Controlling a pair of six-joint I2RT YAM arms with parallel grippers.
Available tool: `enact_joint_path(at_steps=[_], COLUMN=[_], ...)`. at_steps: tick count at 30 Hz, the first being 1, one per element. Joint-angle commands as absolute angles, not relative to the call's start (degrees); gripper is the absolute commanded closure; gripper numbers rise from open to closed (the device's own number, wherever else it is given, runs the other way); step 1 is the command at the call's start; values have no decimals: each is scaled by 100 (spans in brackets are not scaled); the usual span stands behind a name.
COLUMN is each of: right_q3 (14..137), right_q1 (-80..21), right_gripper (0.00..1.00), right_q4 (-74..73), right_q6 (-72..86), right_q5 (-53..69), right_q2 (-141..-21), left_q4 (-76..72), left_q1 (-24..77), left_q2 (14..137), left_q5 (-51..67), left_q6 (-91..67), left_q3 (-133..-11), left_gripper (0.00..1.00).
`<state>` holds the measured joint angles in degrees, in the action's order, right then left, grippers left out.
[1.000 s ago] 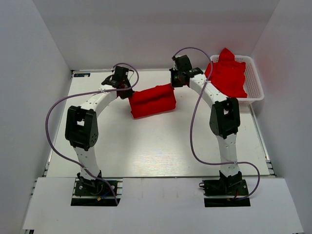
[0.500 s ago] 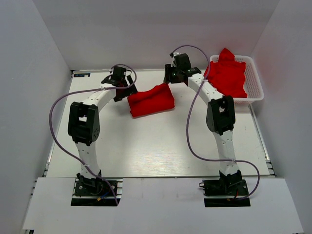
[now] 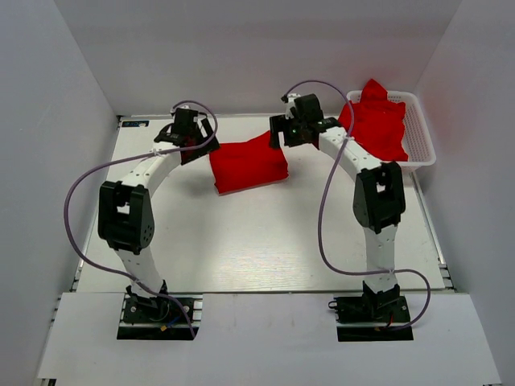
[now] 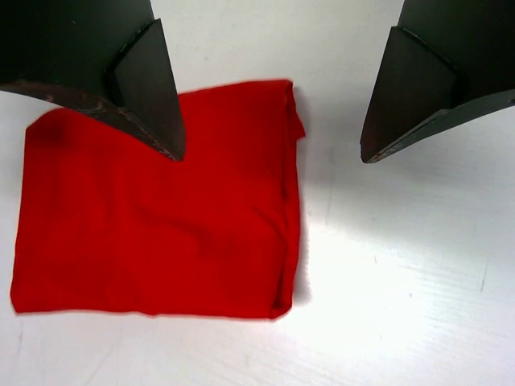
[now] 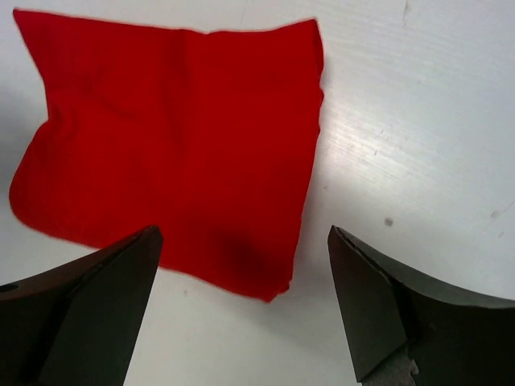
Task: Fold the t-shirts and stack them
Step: Fold the long partially folded tshirt into a neat square
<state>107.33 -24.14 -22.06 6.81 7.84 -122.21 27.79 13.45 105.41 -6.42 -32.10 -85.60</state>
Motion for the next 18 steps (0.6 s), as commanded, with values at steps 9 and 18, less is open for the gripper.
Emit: enact_joint_path(at_steps=[9, 18], right_q3=[8193, 7171], right_q1=[-2417, -2417], right_gripper=[11, 11], right_q4=[-1030, -396], right_q6=[1124, 1037], right_q5=[467, 184], right_q2=[-10032, -9246], left_q4=[2225, 2004], left_q1=[1468, 1521], left_q2=[10616, 11320], left_q5=[228, 448], left_q6=[-2698, -2646], left_q3=[-7980, -8165], left_gripper=[2, 25])
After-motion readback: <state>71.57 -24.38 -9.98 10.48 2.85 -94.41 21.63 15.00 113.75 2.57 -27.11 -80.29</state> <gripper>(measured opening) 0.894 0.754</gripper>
